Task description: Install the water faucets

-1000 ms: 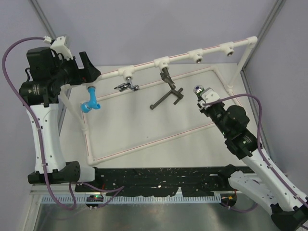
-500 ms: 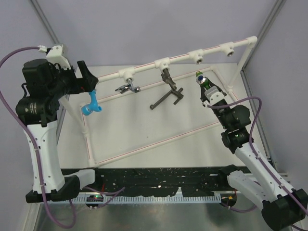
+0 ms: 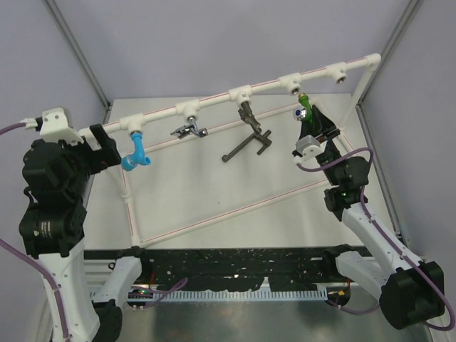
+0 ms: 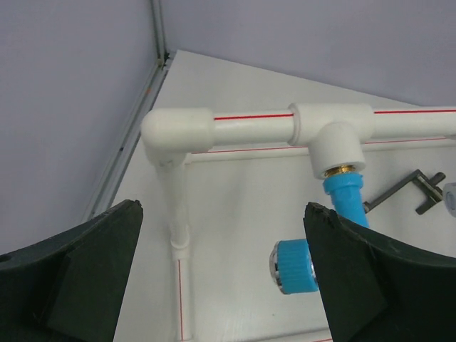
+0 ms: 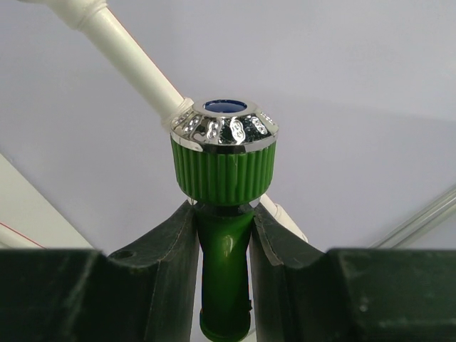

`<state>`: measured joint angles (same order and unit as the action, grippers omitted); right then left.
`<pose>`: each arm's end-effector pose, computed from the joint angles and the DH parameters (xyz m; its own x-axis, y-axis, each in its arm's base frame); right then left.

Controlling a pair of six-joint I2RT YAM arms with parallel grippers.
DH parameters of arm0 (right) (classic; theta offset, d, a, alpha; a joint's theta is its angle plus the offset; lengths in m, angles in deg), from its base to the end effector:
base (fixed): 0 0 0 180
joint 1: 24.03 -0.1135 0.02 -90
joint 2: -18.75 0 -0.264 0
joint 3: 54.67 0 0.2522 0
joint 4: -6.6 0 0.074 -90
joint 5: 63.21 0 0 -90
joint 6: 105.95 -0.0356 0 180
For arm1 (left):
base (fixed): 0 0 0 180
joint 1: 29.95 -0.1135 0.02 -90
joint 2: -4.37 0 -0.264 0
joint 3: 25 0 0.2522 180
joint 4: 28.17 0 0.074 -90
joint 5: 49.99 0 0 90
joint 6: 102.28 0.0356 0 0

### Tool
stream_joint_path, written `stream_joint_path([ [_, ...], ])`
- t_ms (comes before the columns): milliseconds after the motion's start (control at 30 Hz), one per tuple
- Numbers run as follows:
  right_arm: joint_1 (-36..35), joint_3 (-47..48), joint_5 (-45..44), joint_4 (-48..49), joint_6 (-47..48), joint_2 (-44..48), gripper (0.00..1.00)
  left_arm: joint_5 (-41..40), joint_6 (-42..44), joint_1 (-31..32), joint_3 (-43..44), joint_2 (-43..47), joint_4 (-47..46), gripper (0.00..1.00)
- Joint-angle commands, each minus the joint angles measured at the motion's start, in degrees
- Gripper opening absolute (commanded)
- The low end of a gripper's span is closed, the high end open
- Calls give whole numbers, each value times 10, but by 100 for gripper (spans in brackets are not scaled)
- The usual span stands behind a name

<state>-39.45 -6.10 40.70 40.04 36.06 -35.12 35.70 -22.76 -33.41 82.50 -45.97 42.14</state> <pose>0.2013 0.0644 0.3546 0.6443 -0.6159 -0.4534 0.0737 0.6401 -0.7647 0.0946 0.0084 0.5037 -0.1991 -0.1937 -0.9606 -0.1723 0.9719 -0.1603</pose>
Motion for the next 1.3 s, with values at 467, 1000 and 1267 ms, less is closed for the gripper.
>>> stream_joint_path([
  [467,22,25,44,66,21,-8,5,-222,69,-1,-580,317,-523,98],
  [1000,23,40,55,50,211,-42,5,-190,49,-51,-682,193,-761,94],
  [1267,26,68,89,5,272,-72,5,-196,44,-39,-712,160,-814,81],
])
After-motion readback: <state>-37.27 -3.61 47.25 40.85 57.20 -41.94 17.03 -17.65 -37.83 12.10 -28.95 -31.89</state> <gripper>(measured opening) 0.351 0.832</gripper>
